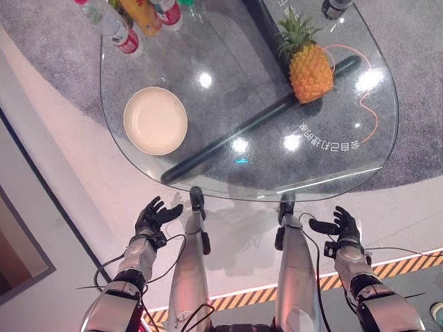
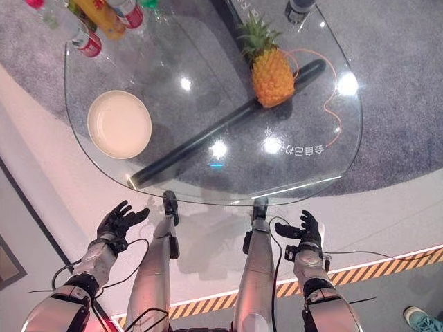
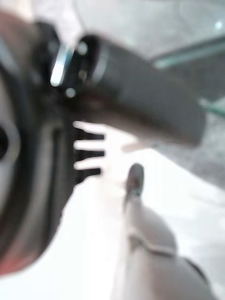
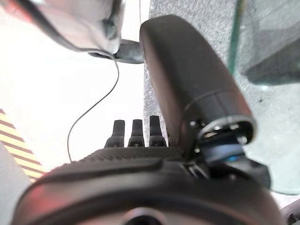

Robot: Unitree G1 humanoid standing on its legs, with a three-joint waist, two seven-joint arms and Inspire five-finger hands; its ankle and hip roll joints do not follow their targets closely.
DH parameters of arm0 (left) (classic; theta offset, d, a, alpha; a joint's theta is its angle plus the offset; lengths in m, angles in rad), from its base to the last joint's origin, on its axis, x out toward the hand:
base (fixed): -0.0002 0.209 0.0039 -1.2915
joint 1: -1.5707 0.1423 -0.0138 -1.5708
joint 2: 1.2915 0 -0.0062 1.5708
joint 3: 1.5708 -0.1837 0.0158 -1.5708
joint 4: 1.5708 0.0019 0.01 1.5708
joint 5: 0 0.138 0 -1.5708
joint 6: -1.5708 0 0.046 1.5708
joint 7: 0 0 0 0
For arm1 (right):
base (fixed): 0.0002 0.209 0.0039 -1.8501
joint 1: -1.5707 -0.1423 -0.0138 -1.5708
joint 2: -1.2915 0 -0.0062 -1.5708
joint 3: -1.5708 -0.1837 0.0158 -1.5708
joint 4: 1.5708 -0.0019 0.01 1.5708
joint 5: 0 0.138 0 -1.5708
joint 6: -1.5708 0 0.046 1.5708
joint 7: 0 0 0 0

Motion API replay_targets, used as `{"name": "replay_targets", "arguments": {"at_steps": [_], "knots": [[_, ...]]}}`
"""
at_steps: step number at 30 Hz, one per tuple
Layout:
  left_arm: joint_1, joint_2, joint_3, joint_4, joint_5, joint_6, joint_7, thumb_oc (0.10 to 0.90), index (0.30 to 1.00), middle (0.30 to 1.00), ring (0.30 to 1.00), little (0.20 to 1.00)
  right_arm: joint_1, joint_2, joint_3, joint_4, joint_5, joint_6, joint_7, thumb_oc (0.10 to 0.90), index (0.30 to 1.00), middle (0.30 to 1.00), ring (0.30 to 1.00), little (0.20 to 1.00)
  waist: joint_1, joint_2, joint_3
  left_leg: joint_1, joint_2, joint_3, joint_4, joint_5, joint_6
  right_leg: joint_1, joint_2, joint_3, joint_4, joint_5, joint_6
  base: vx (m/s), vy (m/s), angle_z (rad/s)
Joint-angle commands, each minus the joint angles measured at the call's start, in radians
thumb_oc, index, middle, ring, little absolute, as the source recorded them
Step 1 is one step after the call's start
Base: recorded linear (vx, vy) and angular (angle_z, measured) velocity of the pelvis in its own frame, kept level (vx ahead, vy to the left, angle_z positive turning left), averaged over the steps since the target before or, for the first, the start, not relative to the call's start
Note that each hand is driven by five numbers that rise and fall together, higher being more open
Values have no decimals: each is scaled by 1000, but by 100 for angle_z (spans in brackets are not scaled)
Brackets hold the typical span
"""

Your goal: Pick up the fruit to the plate

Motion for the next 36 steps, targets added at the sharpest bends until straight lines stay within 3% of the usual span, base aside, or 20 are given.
{"name": "replay_targets", "arguments": {"at_steps": [1,11,22,29,36], "knots": [[0,64,29,12,-31,-55,30,800,900,900,900,900,32,-25,-19,-38,41,-45,-40,800,900,900,900,900,15,-22,-8,-78,-1,-77,208,-137,-7,-40,16,-30,-28,106,-25,0,0,0],[-10,63,15,-17,-68,-81,2,800,900,900,900,900,-17,-36,-19,-45,59,-57,-62,800,900,900,900,900,18,-15,-8,-136,-1,-86,246,-146,-4,-97,18,-30,7,97,-34,-4,0,0],[-22,74,-2,8,-44,-73,-34,800,900,900,900,900,-45,-63,-30,-20,70,-87,-65,800,900,900,900,900,20,-20,-8,-133,3,-78,248,-153,-7,-93,12,-41,-3,101,-32,0,0,0],[-23,91,-9,18,-43,-76,-38,800,900,900,900,900,-42,-110,-92,5,135,-100,-153,800,900,900,900,900,21,-28,-8,-120,4,-75,236,-156,-8,-77,9,-50,-27,111,-28,4,-11,0],[-34,114,-22,24,-43,-65,-41,800,900,900,900,900,-75,-195,-156,26,202,-80,-335,800,900,900,900,900,27,-35,-8,-112,8,-75,224,-155,-8,-59,4,-65,-50,124,-22,5,-45,0]]}}
